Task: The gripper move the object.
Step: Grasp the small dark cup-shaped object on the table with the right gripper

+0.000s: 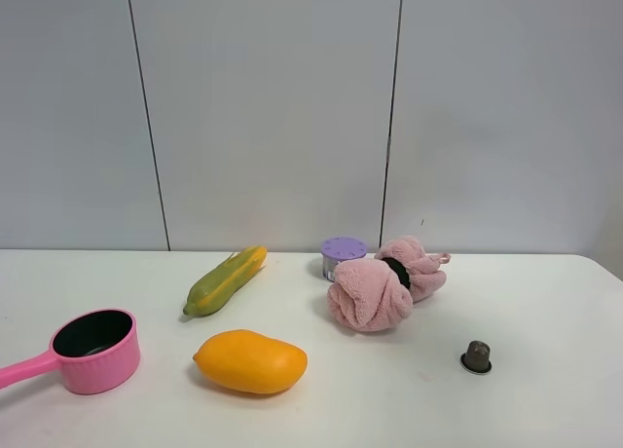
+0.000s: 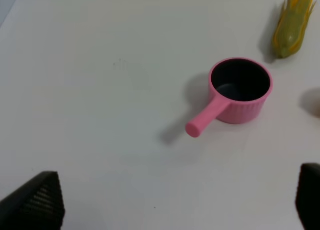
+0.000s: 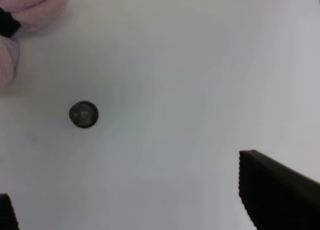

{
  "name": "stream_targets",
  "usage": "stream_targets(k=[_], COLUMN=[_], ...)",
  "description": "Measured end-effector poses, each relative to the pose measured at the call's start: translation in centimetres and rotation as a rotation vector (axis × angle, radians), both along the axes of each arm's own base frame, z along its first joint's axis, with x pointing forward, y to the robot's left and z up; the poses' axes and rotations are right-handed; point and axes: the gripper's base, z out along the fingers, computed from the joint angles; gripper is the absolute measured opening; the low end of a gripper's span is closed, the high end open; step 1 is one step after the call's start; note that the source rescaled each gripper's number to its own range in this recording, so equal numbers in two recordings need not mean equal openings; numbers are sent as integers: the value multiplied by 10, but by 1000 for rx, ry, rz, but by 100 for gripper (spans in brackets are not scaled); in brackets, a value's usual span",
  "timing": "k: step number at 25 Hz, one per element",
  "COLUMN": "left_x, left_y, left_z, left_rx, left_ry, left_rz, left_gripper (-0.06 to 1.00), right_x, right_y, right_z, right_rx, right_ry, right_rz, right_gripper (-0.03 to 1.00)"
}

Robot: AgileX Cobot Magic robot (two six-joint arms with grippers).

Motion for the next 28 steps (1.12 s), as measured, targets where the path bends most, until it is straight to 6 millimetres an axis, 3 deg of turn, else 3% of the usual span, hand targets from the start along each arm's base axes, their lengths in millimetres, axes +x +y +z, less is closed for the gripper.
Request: stream_targets(k=[7, 12, 16, 20, 23, 28], left_x=[0, 0, 0, 0, 0, 0], left_y=[0, 0, 0, 0, 0, 0], left_z=[0, 0, 0, 0, 0, 0], left_rx=[0, 0, 0, 0, 0, 0], left_ry=[0, 0, 0, 0, 0, 0], left_rz=[0, 0, 0, 0, 0, 0], left_gripper=[100, 100, 100, 100, 100, 100], right_x=[18, 24, 25, 29, 38, 60], right_y=[6, 11, 26, 55, 76, 93], right_z=[-16, -14, -13, -17, -31, -66], right_rx=[22, 11, -35, -105, -120, -145], right_ry=[36, -19, -35, -45, -8, 72], right_rz=[106, 121, 191, 307, 359, 382], right_gripper=[78, 75, 74, 74, 74, 74])
